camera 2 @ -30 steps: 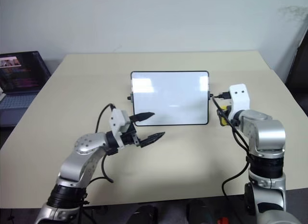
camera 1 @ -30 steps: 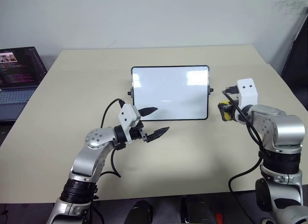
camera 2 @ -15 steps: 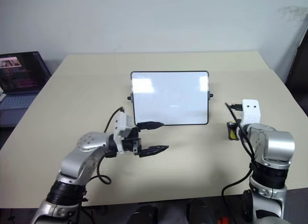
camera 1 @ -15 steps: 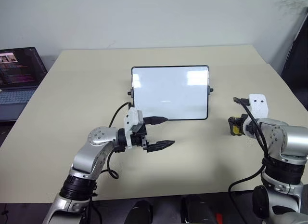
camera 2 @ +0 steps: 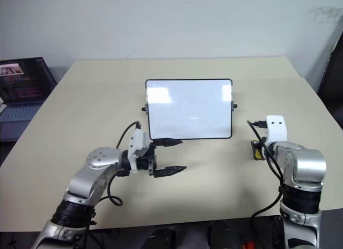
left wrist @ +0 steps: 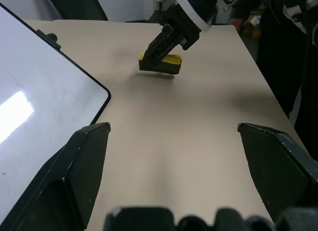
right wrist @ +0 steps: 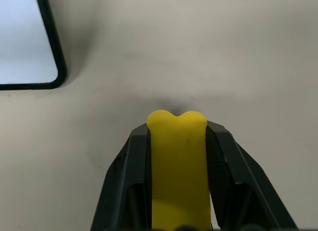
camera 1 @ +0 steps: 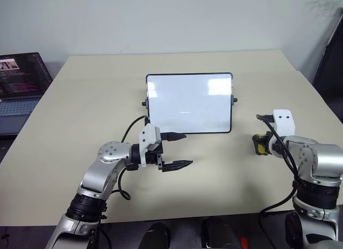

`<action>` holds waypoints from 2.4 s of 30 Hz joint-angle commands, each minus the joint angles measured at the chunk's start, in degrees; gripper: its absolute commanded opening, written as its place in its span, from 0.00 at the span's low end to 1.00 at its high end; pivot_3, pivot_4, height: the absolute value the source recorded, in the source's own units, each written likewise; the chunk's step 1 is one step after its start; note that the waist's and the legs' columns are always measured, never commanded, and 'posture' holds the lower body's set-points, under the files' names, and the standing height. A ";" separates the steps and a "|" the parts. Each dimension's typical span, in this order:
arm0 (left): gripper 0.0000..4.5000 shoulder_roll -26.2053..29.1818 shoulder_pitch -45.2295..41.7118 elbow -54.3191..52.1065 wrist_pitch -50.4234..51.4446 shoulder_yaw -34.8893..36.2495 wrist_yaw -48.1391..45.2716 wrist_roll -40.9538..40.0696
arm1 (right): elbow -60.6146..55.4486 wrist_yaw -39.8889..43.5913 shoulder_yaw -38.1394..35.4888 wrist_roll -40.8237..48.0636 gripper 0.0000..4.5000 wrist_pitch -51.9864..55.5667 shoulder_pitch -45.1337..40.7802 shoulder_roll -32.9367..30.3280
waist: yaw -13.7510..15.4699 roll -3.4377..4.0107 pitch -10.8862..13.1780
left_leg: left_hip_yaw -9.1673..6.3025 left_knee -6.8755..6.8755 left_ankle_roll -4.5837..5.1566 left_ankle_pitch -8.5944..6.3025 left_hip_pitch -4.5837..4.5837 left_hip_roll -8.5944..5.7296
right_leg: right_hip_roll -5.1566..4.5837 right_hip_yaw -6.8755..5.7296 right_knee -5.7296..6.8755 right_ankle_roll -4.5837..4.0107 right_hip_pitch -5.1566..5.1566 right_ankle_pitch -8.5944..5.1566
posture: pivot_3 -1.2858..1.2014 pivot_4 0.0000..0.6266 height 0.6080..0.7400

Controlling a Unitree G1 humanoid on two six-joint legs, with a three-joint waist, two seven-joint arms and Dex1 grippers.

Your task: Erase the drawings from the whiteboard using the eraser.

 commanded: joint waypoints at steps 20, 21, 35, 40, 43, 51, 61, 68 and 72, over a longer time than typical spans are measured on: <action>1.00 0.90 0.06 -2.46 -0.46 0.91 1.06 -0.39 | 9.21 13.26 12.10 4.79 0.25 -16.23 -0.77 -14.86 | 0.03 -0.01 0.00 | 0.01 0.03 0.01 -0.01 -0.01 0.01 | 0.01 -0.01 -0.01 0.00 0.02 0.00 | 0.52 0.24 1.00; 1.00 0.94 0.04 -2.49 -0.46 0.91 1.04 -0.39 | 9.42 13.60 12.35 4.74 0.25 -16.63 -0.85 -15.14 | 0.03 -0.01 0.01 | 0.01 0.03 0.01 0.00 -0.01 0.01 | 0.01 0.00 -0.01 0.00 0.02 0.00 | 0.52 0.24 1.00; 1.00 1.04 -0.10 -2.40 -0.71 0.87 1.24 -0.25 | 11.08 14.55 13.53 4.59 0.25 -18.73 -2.00 -15.49 | 0.05 -0.02 0.01 | 0.00 0.04 0.01 0.00 -0.01 0.01 | 0.01 -0.01 -0.01 0.00 0.02 0.00 | 0.52 0.24 1.00; 1.00 1.05 -0.17 -2.41 -0.79 0.77 1.29 -0.07 | 11.66 14.49 13.00 4.92 0.51 -18.48 -2.24 -15.24 | 0.05 -0.02 0.01 | 0.00 0.05 0.01 0.00 -0.01 0.01 | 0.01 -0.01 0.00 0.00 0.02 0.00 | 0.52 0.24 1.00; 1.00 1.09 -0.17 -2.45 -0.81 0.77 1.24 -0.08 | 11.86 14.42 13.08 4.77 0.74 -18.77 -2.37 -15.23 | 0.06 -0.02 0.01 | 0.00 0.05 0.01 0.00 -0.01 0.01 | 0.00 -0.01 0.00 0.00 0.02 0.00 | 0.52 0.24 1.00; 1.00 1.34 -0.06 -2.52 -0.90 0.89 1.00 -0.15 | 11.46 13.76 12.97 4.51 1.00 -18.66 -2.70 -15.06 | 0.06 -0.02 0.01 | 0.01 0.06 0.01 0.00 -0.01 0.01 | 0.01 -0.01 0.01 0.00 0.02 0.00 | 0.52 0.24 1.00; 1.00 3.43 0.68 -5.22 2.74 6.18 4.04 -3.17 | 6.88 7.01 3.70 5.22 1.00 -14.96 -5.41 -11.61 | 0.07 -0.02 0.01 | -0.01 0.08 0.01 0.00 -0.01 0.01 | 0.00 -0.01 0.05 -0.01 0.02 0.00 | 0.52 0.24 1.00; 1.00 0.86 2.50 -7.12 6.57 12.54 16.59 -2.74 | -0.47 -1.74 -5.63 5.02 1.00 -16.08 -3.06 -4.99 | 0.06 -0.03 -0.01 | -0.01 0.08 0.01 0.00 -0.01 0.01 | -0.01 -0.01 0.07 0.00 0.02 0.00 | 0.52 0.24 1.00; 1.00 -1.29 7.18 -10.39 6.76 14.84 27.24 1.75 | -6.48 -4.41 -9.53 4.27 1.00 -20.60 1.31 -2.22 | 0.18 -0.02 -0.01 | 0.00 0.07 0.00 0.00 0.00 0.04 | -0.14 0.05 0.07 -0.01 0.01 0.01 | 0.52 0.24 1.00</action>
